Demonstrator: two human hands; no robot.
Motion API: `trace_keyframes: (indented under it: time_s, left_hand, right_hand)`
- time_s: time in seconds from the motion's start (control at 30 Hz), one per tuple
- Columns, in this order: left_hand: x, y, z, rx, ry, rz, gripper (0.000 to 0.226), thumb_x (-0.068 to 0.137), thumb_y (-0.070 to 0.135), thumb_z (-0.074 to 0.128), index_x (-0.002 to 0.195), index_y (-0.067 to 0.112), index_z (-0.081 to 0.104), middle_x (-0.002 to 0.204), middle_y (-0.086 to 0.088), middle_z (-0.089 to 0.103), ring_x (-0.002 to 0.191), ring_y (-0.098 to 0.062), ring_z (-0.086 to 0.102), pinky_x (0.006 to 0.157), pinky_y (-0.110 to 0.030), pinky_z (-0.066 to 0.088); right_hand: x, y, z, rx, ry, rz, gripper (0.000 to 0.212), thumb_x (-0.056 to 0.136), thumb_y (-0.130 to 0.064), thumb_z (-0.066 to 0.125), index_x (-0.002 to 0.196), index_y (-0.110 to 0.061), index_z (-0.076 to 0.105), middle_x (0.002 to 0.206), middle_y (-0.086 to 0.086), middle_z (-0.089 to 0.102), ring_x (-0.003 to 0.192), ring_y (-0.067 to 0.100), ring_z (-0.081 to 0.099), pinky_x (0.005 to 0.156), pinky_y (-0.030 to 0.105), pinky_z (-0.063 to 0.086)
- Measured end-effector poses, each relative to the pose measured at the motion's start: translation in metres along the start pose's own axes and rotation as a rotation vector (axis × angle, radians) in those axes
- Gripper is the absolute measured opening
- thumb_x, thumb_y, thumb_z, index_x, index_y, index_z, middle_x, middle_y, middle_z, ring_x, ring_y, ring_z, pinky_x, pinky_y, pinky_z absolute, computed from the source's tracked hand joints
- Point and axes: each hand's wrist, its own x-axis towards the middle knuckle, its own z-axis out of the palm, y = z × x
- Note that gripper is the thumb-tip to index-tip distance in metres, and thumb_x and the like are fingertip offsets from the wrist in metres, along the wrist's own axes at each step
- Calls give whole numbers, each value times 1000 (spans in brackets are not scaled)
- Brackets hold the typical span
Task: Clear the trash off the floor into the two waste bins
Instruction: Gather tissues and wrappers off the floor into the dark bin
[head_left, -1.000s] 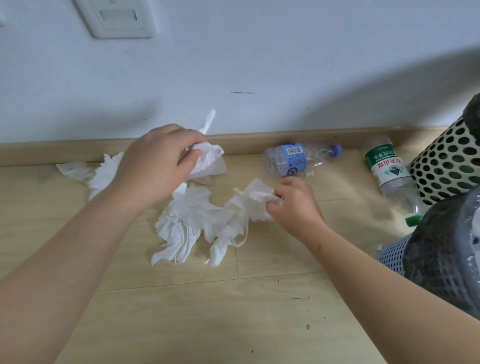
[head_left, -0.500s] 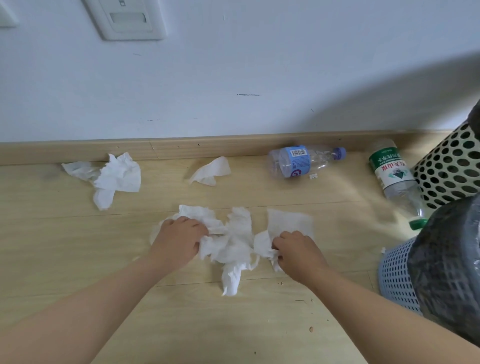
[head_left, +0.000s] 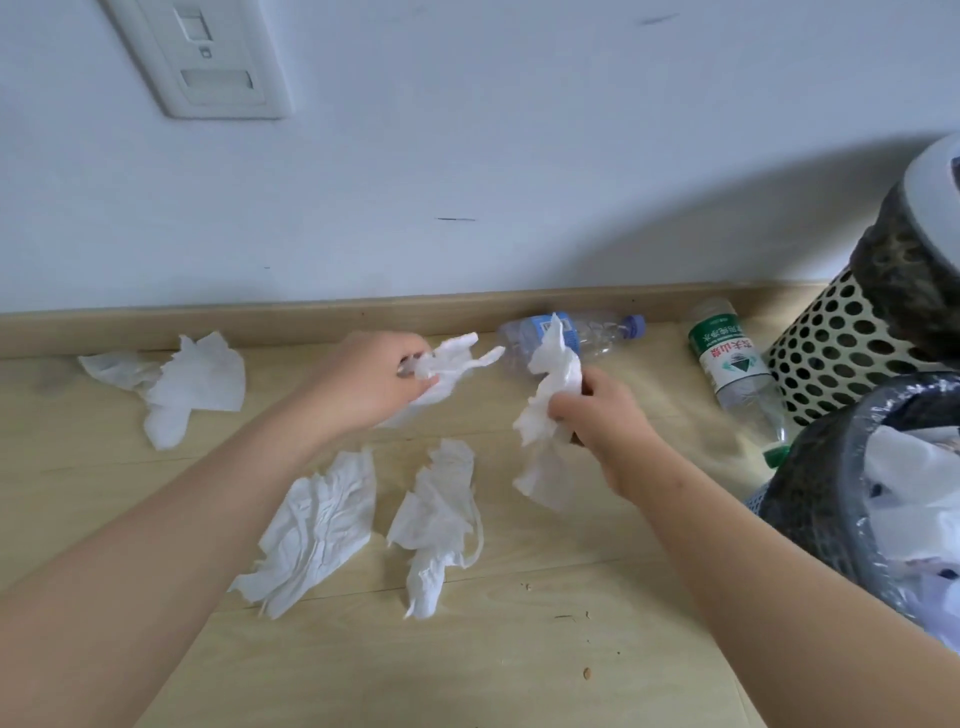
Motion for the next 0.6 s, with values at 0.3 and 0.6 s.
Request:
trace_keyframes:
  time_s: [0.3,0.6]
  left_hand:
    - [34,113,-17,-349,64,106,37,86,35,59,91,-1,57,79,-15,56,70,-19,48,63,-28,33]
    - [28,260,-18,-344,97,279,37,88,25,56,55,19,39,57,5,39,57,-14,38,43,-14,27]
  right_hand:
    - [-36,-57,-81,498,59,-119,25,81,10,42,97,-6,54,69,7,54,59,21,45,55,27,41]
    - [-87,-71,-189,590,293,-263,19,82,8,44,83,-10,51,70,13,45,63,25,42,63,36,37]
